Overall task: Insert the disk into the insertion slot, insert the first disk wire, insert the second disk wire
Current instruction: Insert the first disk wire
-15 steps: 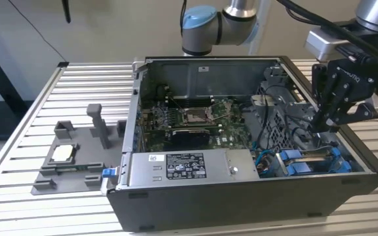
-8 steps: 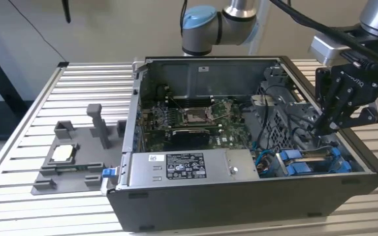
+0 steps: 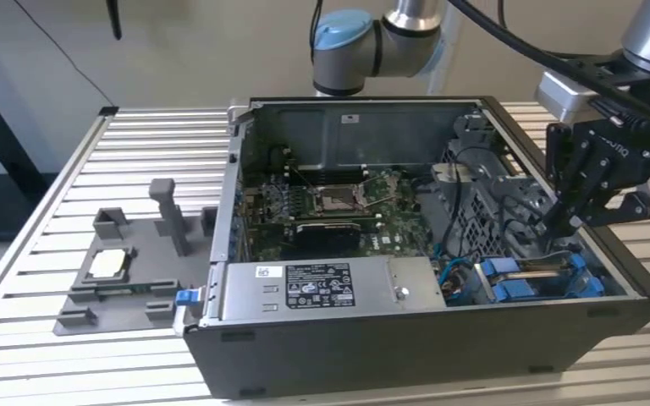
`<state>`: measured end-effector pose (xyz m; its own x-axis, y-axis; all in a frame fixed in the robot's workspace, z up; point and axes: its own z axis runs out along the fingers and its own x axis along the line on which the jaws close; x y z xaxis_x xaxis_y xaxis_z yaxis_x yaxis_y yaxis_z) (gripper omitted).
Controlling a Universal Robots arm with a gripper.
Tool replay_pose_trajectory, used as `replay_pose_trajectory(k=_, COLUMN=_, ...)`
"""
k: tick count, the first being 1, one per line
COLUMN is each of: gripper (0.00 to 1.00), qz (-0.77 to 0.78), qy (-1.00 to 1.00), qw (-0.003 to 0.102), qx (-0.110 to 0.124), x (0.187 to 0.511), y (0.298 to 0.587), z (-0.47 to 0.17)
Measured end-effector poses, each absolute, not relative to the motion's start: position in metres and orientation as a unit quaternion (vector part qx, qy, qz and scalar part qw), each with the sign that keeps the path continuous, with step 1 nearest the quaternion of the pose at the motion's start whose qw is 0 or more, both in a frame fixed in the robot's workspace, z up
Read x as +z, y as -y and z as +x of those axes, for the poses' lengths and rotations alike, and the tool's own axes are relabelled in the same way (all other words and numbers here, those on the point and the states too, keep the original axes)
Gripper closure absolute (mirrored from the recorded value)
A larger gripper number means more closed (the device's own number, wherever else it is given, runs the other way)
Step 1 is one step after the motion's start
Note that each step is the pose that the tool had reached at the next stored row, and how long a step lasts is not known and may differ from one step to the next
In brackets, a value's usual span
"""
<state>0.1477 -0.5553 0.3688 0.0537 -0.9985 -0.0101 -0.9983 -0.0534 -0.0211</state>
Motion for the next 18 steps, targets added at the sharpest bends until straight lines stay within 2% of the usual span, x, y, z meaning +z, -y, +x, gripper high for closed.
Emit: replay_pose_trajectory(k=18, gripper=0.81, qz=-0.709, qy=-0.705, qw=0.011, qx=-0.004, x=0.355, y=0.561, z=0.153)
